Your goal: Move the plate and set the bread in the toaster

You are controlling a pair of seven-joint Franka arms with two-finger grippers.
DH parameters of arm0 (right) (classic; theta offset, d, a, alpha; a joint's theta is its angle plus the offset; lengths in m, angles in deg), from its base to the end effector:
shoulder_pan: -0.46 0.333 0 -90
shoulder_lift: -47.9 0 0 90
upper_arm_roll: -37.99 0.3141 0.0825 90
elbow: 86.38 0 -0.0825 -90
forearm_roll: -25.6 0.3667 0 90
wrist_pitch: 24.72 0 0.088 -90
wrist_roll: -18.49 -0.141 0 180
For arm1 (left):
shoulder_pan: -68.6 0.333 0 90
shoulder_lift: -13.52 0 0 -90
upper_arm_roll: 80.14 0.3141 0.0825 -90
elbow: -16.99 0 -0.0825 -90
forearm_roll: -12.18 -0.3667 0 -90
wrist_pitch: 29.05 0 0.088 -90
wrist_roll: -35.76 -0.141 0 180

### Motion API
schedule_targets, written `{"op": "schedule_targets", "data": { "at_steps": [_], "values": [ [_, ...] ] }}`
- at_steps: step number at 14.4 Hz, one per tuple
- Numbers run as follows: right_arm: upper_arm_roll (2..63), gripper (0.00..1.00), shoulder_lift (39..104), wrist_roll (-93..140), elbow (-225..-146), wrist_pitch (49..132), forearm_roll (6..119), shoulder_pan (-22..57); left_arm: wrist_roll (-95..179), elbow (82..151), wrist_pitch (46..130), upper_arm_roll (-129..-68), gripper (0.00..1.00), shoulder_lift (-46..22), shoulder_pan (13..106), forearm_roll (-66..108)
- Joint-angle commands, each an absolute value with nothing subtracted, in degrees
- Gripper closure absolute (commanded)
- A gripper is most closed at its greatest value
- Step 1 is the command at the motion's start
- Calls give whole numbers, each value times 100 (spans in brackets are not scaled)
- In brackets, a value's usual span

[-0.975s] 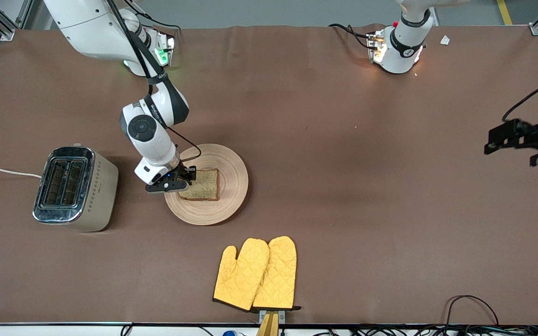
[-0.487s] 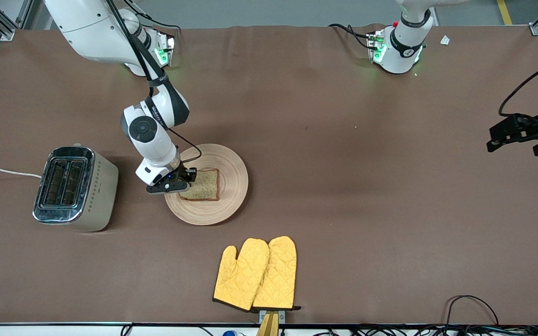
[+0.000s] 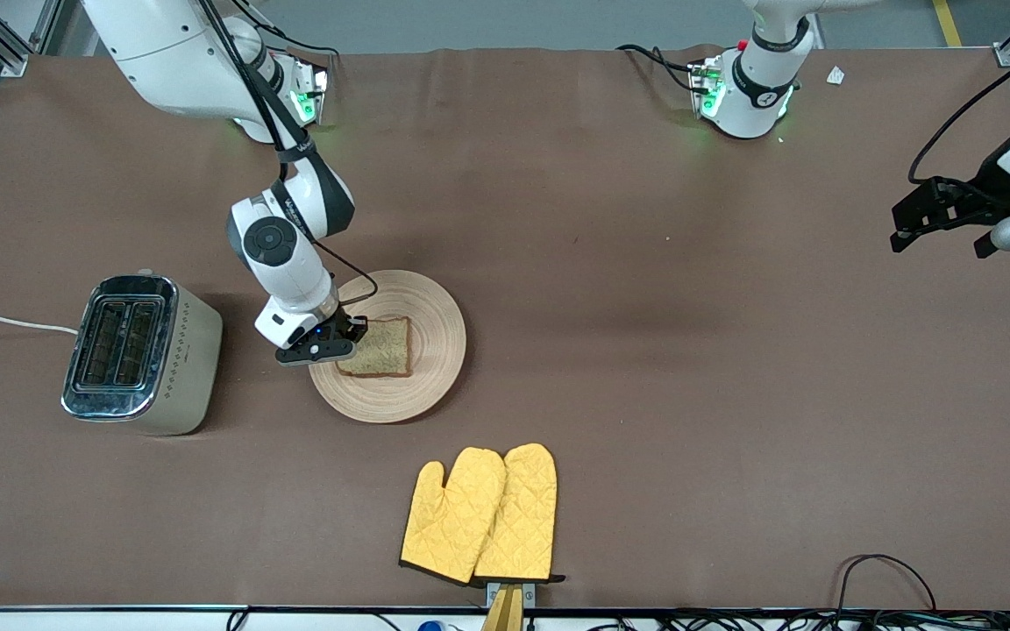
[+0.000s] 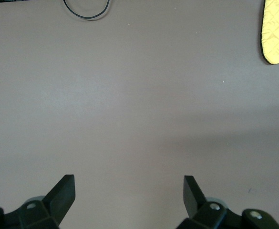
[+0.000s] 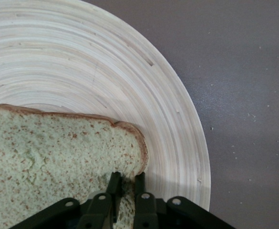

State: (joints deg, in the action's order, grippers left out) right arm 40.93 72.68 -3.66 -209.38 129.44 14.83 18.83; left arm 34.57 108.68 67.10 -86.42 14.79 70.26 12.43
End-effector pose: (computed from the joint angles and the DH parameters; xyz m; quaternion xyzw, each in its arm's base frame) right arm 0.5342 0.2124 0.1872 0.9952 0.0718 0.0654 0.0116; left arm 0.5426 -0.0450 0.5971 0.9975 -0.0505 0.0499 0.0025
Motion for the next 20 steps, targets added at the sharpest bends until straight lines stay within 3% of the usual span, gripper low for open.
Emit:
{"op": "schedule_targets", "data": {
  "at_steps": [1, 3, 7, 12, 16, 20],
  "values": [
    [4142, 100, 7453, -331, -20978, 13103, 1321, 1795, 3418, 10989, 6825, -8638, 0, 1554, 7062, 1147],
    [4133, 100, 7322, -208, -20838, 12658, 1321, 1795, 3409, 10954, 6860, -8629, 0, 1493, 7063, 1191],
    [4168, 100, 6768, -225, -19601, 9953, 1312, 1892, 3383, 10822, 6851, -8621, 0, 1413, 7071, 1174],
    [4159, 100, 6767, -172, -18001, 7586, 365, 1866, 3374, 10822, 6851, -8621, 0, 1413, 7071, 1174],
    [4133, 100, 6758, 47, -17524, 6433, -704, 1752, 3374, 10813, 6851, -8621, 0, 1413, 7071, 1156],
    [4133, 100, 6767, 153, -17558, 6168, -1682, 1444, 3383, 10822, 6851, -8621, 0, 1413, 7071, 1165]
  ]
}}
